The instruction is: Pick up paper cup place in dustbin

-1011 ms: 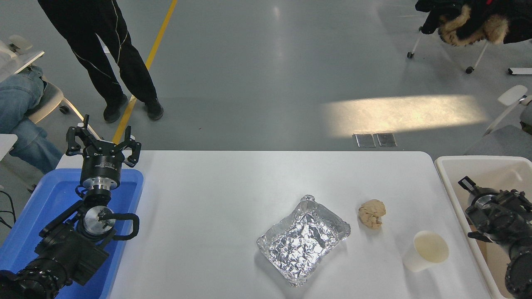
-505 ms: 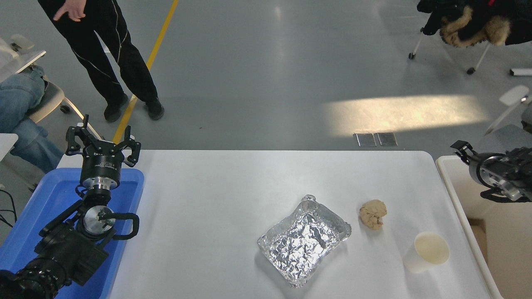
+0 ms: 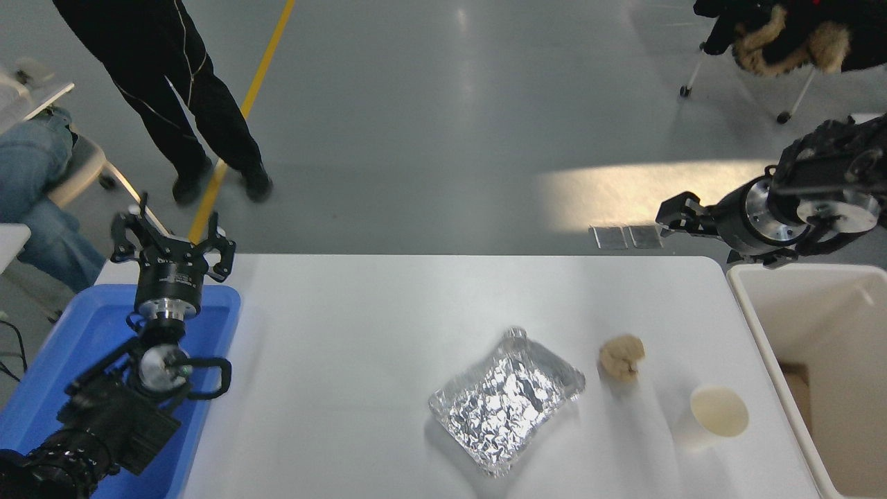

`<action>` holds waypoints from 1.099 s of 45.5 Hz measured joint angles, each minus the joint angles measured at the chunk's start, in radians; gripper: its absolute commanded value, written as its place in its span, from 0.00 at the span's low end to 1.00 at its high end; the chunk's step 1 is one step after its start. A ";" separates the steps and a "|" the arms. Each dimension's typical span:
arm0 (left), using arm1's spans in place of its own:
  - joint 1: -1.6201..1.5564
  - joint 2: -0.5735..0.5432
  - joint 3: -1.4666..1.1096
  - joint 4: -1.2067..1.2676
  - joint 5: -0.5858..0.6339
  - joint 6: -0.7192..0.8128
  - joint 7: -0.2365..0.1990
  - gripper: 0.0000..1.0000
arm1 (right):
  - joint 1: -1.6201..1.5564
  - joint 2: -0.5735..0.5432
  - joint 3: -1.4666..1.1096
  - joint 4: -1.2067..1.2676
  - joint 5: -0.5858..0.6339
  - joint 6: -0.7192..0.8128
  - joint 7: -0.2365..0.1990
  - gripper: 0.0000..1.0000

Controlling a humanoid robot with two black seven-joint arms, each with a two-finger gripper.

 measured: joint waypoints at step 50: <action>0.000 0.000 -0.002 0.000 -0.001 0.001 0.000 0.99 | 0.253 -0.021 -0.028 0.180 -0.115 0.231 -0.005 1.00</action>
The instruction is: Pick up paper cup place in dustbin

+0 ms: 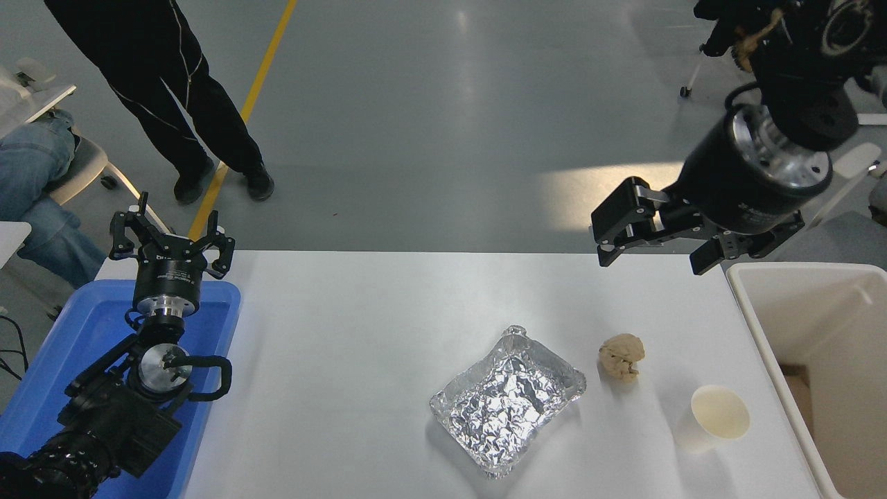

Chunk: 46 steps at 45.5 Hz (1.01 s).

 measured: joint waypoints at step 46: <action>0.000 0.000 0.000 0.000 0.000 0.000 0.000 0.99 | -0.851 -0.356 0.159 -0.147 -0.256 -0.499 -0.001 1.00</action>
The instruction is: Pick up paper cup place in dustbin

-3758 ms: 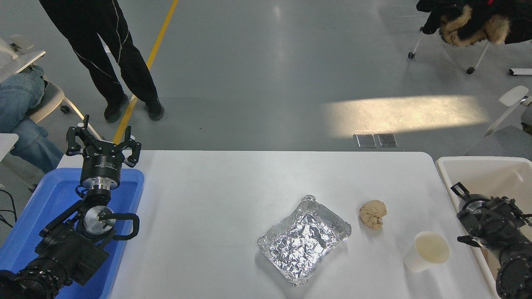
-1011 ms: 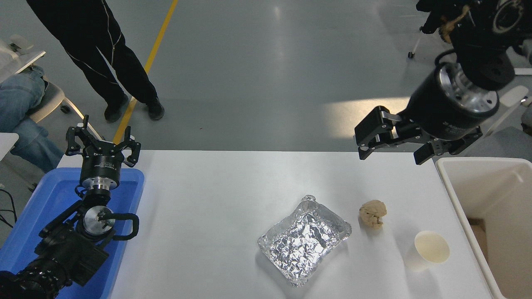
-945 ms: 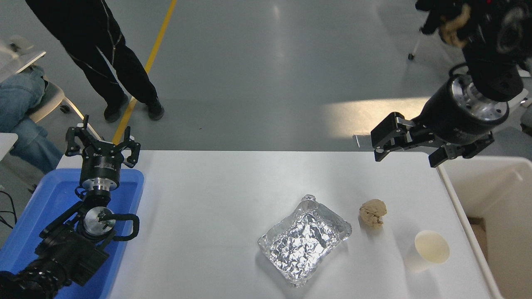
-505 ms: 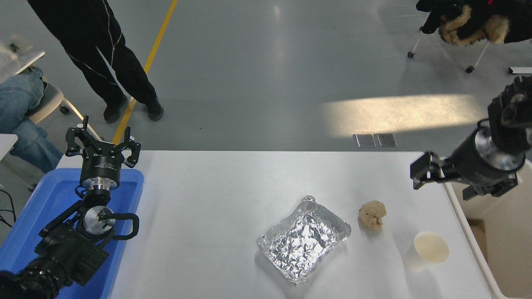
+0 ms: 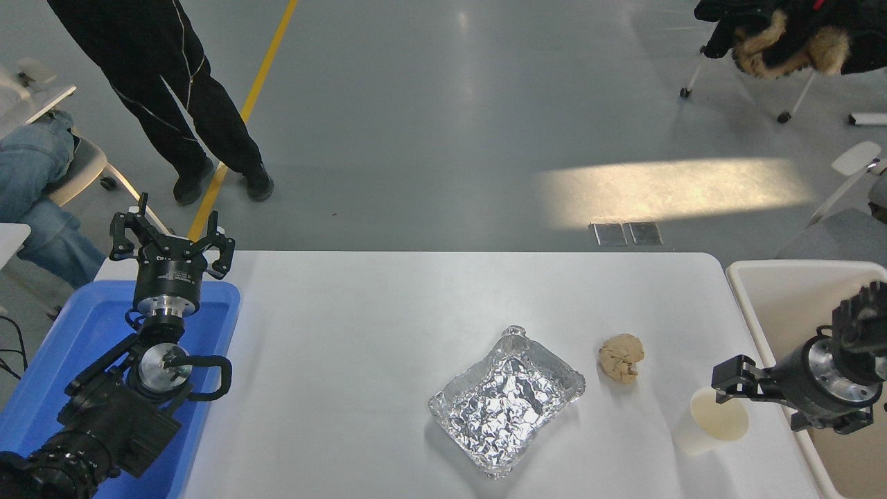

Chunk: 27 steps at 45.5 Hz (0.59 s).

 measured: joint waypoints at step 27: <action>0.000 0.000 0.000 0.000 0.000 0.000 0.000 0.99 | -0.239 -0.008 0.132 -0.158 -0.017 -0.064 -0.001 0.59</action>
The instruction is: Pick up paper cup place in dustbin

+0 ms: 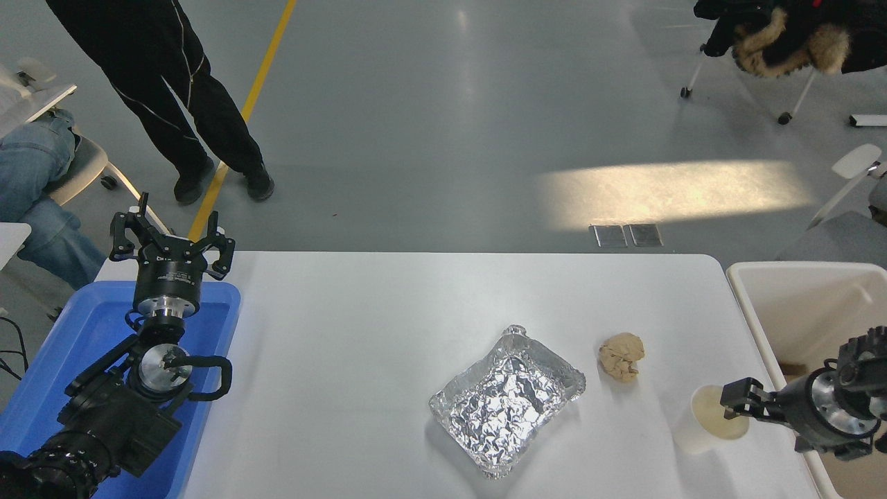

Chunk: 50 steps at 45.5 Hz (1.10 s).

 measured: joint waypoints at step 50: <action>-0.001 0.001 0.001 0.000 0.001 0.000 0.000 0.99 | 0.352 -0.059 -0.096 0.265 0.017 0.063 -0.003 0.00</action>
